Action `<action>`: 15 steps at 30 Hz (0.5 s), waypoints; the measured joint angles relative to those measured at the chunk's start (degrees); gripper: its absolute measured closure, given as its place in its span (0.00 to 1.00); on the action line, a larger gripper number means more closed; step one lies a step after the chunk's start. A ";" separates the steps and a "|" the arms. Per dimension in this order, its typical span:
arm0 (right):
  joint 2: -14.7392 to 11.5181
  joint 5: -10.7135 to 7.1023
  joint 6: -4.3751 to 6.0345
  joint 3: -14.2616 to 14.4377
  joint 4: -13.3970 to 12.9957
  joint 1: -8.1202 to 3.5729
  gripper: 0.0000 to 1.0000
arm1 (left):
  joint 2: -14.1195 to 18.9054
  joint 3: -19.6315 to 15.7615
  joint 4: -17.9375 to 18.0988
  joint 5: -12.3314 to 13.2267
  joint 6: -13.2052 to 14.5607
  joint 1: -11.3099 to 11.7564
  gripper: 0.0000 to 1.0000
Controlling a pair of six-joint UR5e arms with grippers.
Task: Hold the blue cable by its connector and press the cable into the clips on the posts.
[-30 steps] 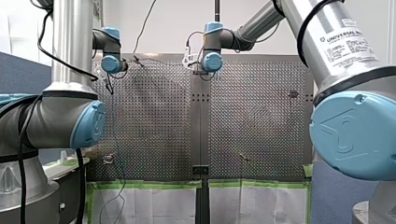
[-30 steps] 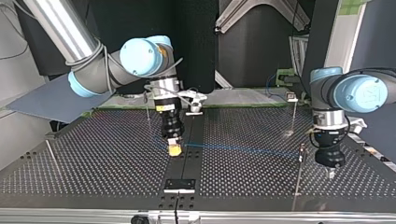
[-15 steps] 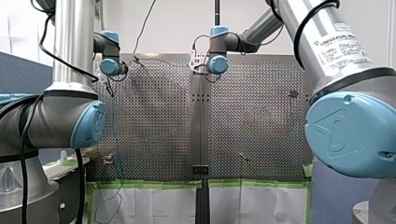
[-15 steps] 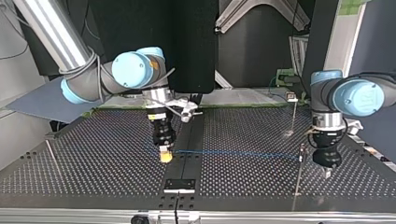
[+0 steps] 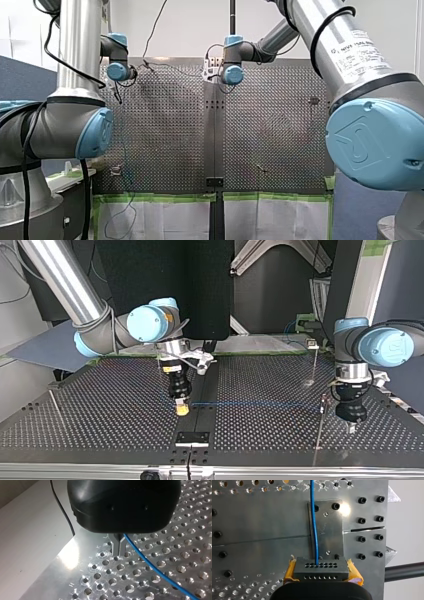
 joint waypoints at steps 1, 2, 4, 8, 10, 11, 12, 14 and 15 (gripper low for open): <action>0.02 -0.03 0.00 0.00 0.05 0.00 1.00 | 0.00 -0.01 -0.09 -0.03 0.02 0.00 0.89; 0.03 -0.04 0.00 0.00 0.09 0.00 1.00 | 0.00 -0.01 -0.26 -0.15 0.08 0.01 0.89; 0.02 -0.07 0.00 -0.01 0.16 0.00 1.00 | 0.01 -0.01 -0.79 -0.75 0.25 0.01 0.89; 0.03 -0.08 0.00 -0.03 0.20 0.00 1.00 | 0.05 0.03 -1.13 -0.62 -0.29 0.01 0.76; 0.05 -0.09 0.00 -0.02 0.25 0.00 1.00 | 0.05 0.01 -1.25 0.15 -0.33 -0.03 0.62; 0.07 -0.10 0.00 -0.01 0.27 0.00 1.00 | 0.06 0.02 -1.34 0.53 -0.19 -0.05 0.36; 0.07 -0.12 0.00 -0.01 0.29 0.00 1.00 | 0.06 0.01 -1.60 0.92 0.08 -0.08 0.36; 0.06 -0.12 0.00 -0.02 0.32 0.00 1.00 | 0.07 0.02 -2.17 1.25 0.42 -0.15 0.20; 0.06 -0.12 0.00 -0.02 0.32 0.00 1.00 | 0.07 0.00 -2.63 1.30 0.58 -0.19 0.20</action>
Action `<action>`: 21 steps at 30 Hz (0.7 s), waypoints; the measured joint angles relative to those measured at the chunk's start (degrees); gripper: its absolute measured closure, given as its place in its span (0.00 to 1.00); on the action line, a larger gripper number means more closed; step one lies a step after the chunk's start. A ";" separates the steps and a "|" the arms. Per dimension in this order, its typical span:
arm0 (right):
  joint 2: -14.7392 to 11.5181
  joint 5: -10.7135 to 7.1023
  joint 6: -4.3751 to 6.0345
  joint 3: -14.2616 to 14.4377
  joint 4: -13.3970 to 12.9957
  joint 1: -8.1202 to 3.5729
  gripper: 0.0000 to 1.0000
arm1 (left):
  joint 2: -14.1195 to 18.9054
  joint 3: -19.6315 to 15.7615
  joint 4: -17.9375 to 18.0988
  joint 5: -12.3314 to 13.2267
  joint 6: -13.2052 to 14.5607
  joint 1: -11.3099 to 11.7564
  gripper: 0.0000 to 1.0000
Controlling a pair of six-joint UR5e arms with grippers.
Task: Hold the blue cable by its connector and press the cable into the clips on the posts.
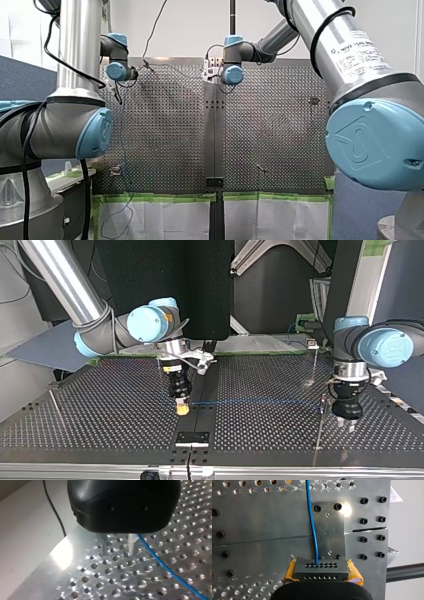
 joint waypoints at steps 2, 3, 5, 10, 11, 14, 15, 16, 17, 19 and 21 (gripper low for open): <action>-0.01 0.00 0.00 0.01 0.02 0.00 1.00 | 0.01 -0.01 -0.80 -0.07 0.18 -0.03 0.00; -0.01 0.01 0.00 0.00 0.02 0.00 1.00 | 0.07 -0.02 -1.35 -0.29 0.36 -0.04 0.00; -0.02 0.00 0.00 0.00 0.04 0.00 1.00 | 0.23 -0.09 -2.15 -0.85 0.86 -0.08 0.00; -0.02 0.02 0.00 0.00 0.05 0.00 1.00 | 1.65 -1.50 -4.81 -2.11 2.23 -0.12 0.00; -0.01 0.02 0.01 0.01 0.04 0.00 1.00 | 2.07 -1.93 -5.28 -2.02 2.21 -0.10 0.00; 0.00 0.03 0.04 0.01 0.00 0.00 1.00 | 3.62 -3.48 -6.93 -1.03 1.71 -0.11 0.00; -0.01 0.03 0.05 0.00 0.00 0.00 1.00 | 4.27 -4.13 -7.57 -0.48 1.44 -0.15 0.00; 0.00 0.03 0.09 0.00 -0.01 0.00 1.00 | 4.79 -4.64 -8.12 -0.01 1.26 -0.19 0.00; -0.01 0.03 0.11 0.02 -0.02 0.00 1.00 | 5.32 -5.17 -8.66 0.48 1.10 -0.24 0.00; 0.00 0.03 0.14 0.00 -0.02 0.00 1.00 | 6.49 -6.34 -9.82 1.62 0.86 -0.39 0.00; 0.00 0.01 0.16 0.01 0.00 0.00 1.00 | 7.60 -7.47 -10.81 2.72 0.89 -0.54 0.00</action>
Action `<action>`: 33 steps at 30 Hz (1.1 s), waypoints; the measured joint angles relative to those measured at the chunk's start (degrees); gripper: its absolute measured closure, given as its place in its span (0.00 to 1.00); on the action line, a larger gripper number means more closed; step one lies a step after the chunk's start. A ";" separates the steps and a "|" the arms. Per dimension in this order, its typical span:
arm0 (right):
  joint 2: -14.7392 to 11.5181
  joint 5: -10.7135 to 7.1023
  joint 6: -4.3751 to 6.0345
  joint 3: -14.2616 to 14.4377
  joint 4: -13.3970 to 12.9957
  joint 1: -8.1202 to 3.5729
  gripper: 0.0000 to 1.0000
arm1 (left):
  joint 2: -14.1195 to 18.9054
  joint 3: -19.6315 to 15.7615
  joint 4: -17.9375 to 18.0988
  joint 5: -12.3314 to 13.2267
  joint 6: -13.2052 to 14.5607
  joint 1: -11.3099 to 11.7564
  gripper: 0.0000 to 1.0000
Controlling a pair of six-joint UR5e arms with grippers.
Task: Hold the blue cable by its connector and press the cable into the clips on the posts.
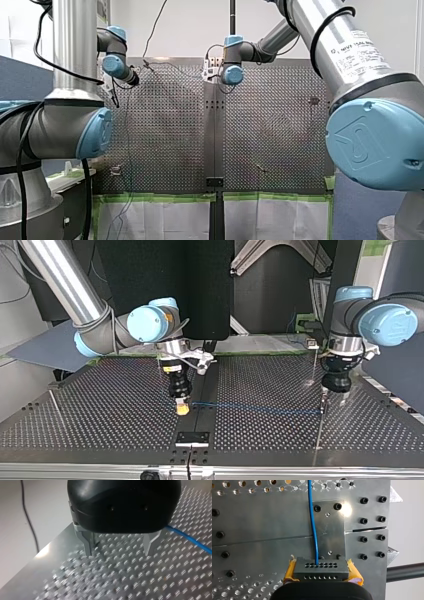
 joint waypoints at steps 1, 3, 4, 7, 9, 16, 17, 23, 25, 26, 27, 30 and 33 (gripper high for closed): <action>0.00 -0.02 0.01 0.01 0.02 0.00 1.00 | 0.49 -0.48 -0.30 0.49 0.01 -0.04 0.00; 0.00 -0.04 0.01 -0.01 0.07 0.00 1.00 | 1.59 -1.59 -0.96 1.58 -0.09 -0.11 0.00; 0.00 -0.05 0.01 -0.01 0.10 0.00 1.00 | 2.02 -2.02 -1.27 2.02 -0.10 -0.13 0.00; 0.01 -0.06 0.02 0.00 0.13 0.00 1.00 | 3.44 -3.44 -2.43 3.44 -0.01 -0.22 0.00; 0.02 -0.07 0.02 0.00 0.14 0.00 1.00 | 4.49 -4.47 -3.43 4.40 -0.01 -0.33 0.00; -0.01 -0.07 0.02 0.00 0.20 0.01 1.00 | 8.30 -7.55 -5.40 5.21 1.02 -0.61 0.00; -0.01 -0.07 0.02 0.00 0.21 0.01 1.00 | 8.85 -7.68 -5.44 5.22 1.22 -0.63 0.00; 0.01 -0.07 0.04 0.00 0.24 0.01 1.00 | 12.20 -7.06 -5.52 5.35 3.48 -0.66 0.00; 0.02 -0.07 0.04 0.00 0.24 0.04 1.00 | 13.19 -6.23 -5.64 5.37 4.53 -0.67 0.00; 0.02 -0.07 0.04 0.00 0.24 0.06 1.00 | 13.57 -5.82 -5.74 5.38 5.01 -0.67 0.00; 0.03 -0.08 0.04 0.00 0.24 0.05 1.00 | 13.95 -5.27 -5.90 5.39 5.67 -0.69 0.00; 0.03 -0.12 0.07 0.01 0.24 0.07 1.00 | 14.41 -4.30 -6.16 5.41 7.33 -0.87 0.00; 0.03 -0.15 0.09 0.00 0.24 0.10 1.00 | 14.40 -3.75 -6.31 5.46 9.12 -1.10 0.00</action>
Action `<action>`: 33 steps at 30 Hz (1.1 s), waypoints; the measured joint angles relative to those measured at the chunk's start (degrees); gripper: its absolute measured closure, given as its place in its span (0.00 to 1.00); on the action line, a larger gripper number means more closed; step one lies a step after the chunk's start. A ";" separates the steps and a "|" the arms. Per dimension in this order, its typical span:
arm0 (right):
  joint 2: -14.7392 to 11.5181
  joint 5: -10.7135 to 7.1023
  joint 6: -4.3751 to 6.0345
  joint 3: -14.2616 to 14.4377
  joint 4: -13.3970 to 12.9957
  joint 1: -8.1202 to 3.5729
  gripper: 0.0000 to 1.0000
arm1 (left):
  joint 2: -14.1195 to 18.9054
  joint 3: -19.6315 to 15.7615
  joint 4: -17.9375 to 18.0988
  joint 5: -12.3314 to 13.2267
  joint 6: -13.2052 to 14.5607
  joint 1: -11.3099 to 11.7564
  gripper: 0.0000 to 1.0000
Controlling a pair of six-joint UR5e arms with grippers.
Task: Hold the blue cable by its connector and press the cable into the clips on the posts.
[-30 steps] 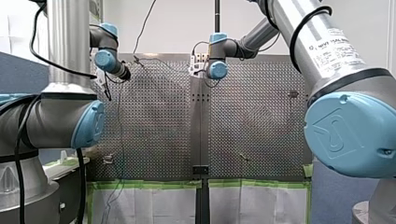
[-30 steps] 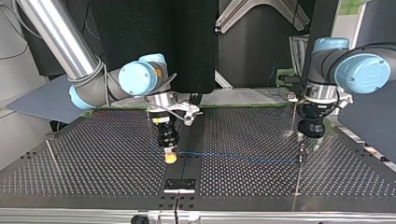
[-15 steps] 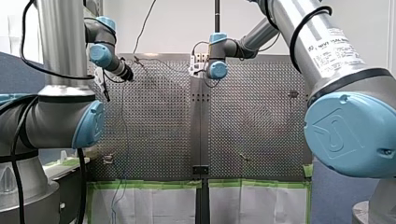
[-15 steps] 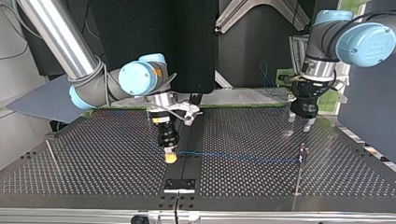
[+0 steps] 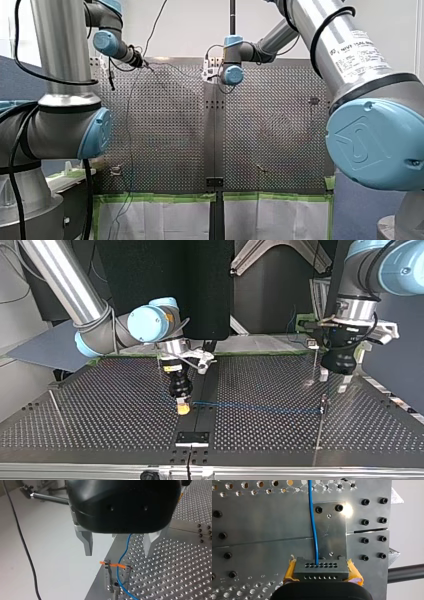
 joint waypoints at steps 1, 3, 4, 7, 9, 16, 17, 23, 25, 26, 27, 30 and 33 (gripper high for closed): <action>-0.01 -0.01 0.00 0.00 0.02 0.02 1.00 | -0.05 0.16 -0.12 0.01 0.47 -0.09 0.00; -0.02 0.00 0.01 0.01 0.05 0.04 1.00 | -0.32 0.53 -0.57 0.02 1.50 -0.30 0.00; -0.03 -0.01 0.01 0.01 0.06 0.05 1.00 | -0.50 0.66 -0.82 -0.01 1.93 -0.41 0.00; -0.02 -0.01 0.01 0.00 0.07 0.02 1.00 | -1.36 0.96 -2.09 -0.32 3.57 -0.85 0.00; -0.02 -0.01 0.01 0.00 0.08 0.02 1.00 | -2.13 1.15 -2.93 -0.82 4.79 -1.17 0.00; -0.02 -0.01 0.06 0.01 0.16 -0.06 1.00 | -2.99 1.83 -4.50 -2.52 8.55 -1.94 0.00; -0.02 0.01 0.07 0.02 0.17 -0.07 1.00 | -2.89 1.89 -4.55 -2.64 9.11 -1.99 0.00; 0.01 0.00 0.16 0.04 0.15 -0.09 1.00 | -2.17 2.23 -4.60 -3.59 12.84 -2.22 0.00; 0.01 0.00 0.18 0.04 0.16 -0.10 1.00 | -2.05 2.38 -4.54 -3.63 14.04 -2.30 0.00; 0.01 -0.01 0.18 0.03 0.16 -0.10 1.00 | -2.02 2.46 -4.52 -3.63 14.55 -2.34 0.00; 0.01 -0.01 0.18 0.03 0.16 -0.11 1.00 | -1.99 2.60 -4.52 -3.62 15.22 -2.38 0.00; 0.01 -0.01 0.19 0.03 0.17 -0.10 1.00 | -1.93 2.91 -4.52 -3.59 16.96 -2.44 0.00; 0.01 -0.01 0.19 0.01 0.17 -0.09 1.00 | -1.89 3.11 -4.50 -3.57 18.19 -2.47 0.00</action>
